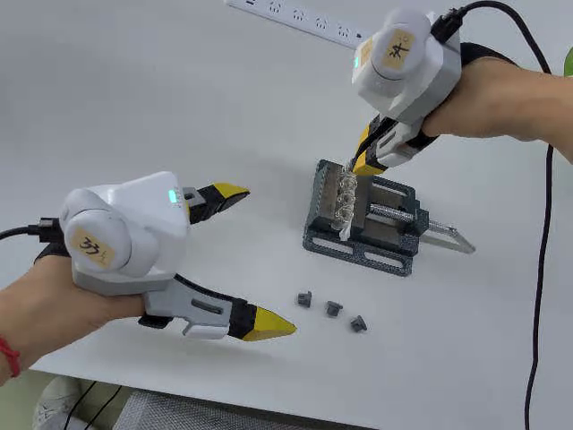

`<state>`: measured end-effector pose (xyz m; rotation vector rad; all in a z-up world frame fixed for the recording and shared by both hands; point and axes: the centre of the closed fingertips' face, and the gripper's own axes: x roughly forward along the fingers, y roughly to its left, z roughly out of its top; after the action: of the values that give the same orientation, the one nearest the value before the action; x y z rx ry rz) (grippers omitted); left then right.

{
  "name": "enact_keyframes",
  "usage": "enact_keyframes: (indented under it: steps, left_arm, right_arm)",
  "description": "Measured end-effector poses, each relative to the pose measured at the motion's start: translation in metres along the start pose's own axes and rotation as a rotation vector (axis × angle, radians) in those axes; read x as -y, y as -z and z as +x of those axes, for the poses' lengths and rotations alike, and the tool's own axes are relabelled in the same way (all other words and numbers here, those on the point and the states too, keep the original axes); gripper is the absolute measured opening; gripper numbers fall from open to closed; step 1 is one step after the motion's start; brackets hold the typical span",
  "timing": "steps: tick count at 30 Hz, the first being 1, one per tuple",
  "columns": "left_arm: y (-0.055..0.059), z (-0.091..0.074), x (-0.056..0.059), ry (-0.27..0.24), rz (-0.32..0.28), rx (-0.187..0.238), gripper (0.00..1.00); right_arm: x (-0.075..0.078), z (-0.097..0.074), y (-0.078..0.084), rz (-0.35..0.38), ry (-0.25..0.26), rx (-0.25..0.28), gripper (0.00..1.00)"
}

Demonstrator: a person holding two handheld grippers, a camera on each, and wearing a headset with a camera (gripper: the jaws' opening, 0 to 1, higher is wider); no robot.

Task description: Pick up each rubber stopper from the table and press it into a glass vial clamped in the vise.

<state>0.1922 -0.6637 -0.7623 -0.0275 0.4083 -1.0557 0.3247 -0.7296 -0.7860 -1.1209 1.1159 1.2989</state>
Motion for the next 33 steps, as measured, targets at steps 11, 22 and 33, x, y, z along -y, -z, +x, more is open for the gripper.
enact_keyframes:
  steps: [11,22,33]
  left_arm:
    - [-0.0003,0.0012,0.0009,0.005,-0.001,0.002,0.99]
    - [-0.0008,0.0012,0.0018,0.003,-0.002,-0.002,0.99]
    - [-0.0010,0.0021,0.0028,0.005,-0.005,-0.001,0.99]
  right_arm:
    - [0.0012,0.0004,0.0017,0.010,0.001,0.018,0.06]
    - [-0.0037,-0.0008,0.0020,-0.007,0.005,0.037,0.08]
    - [0.0005,0.0012,0.0015,-0.028,0.004,0.039,0.08]
